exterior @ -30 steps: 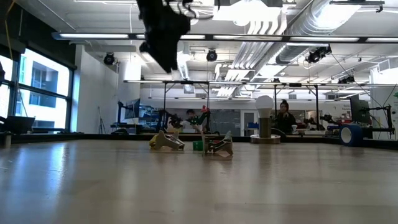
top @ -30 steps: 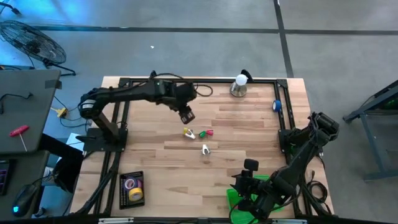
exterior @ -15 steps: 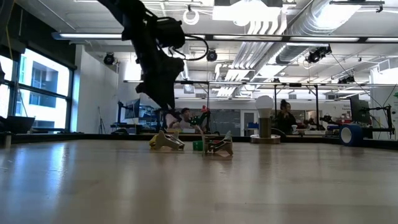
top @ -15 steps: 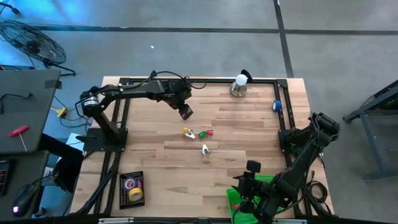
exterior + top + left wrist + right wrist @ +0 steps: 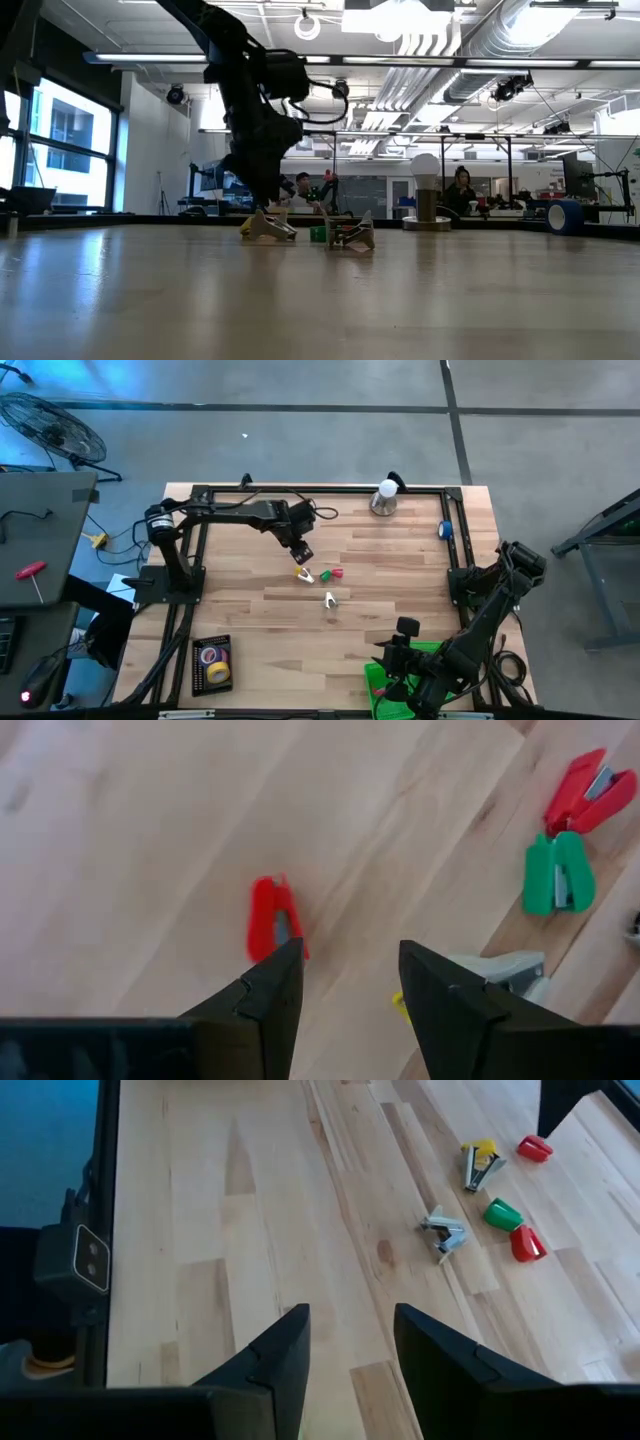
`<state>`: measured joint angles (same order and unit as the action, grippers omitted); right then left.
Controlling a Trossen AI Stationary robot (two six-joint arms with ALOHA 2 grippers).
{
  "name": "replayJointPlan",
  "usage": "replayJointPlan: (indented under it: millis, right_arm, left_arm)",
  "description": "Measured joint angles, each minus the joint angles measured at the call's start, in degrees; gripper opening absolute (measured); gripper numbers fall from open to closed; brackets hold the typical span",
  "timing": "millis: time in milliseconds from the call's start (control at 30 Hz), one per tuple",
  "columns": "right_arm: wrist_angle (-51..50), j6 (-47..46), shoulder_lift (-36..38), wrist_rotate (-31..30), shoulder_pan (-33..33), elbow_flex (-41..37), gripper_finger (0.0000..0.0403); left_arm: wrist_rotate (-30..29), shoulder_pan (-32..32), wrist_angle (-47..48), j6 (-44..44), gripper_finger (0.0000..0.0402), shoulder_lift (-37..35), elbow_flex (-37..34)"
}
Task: Pick and place Stapler, Stapler remover, tape
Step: Put the red stapler into the left green bin
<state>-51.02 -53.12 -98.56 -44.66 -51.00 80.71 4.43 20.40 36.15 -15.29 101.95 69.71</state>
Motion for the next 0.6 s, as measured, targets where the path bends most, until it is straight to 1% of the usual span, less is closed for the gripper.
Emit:
replayJointPlan:
  millis: [300, 500, 600]
  right_arm:
    - [-0.73, 0.06, 0.00, 0.02, 0.00, 0.00, 0.0138]
    - [-0.91, 0.19, -0.01, 0.00, 0.00, 0.00, 0.0138]
    - [-1.03, 0.20, -0.04, 0.02, 0.00, 0.00, 0.0138]
  left_arm:
    - [-0.30, 0.17, 0.82, -0.18, 0.0161, 3.22, 0.00]
    - [-3.48, 0.17, 0.34, -0.20, 0.0161, 3.32, 0.00]
    - [-3.72, 0.17, -0.04, -0.18, 0.0161, 3.32, 0.00]
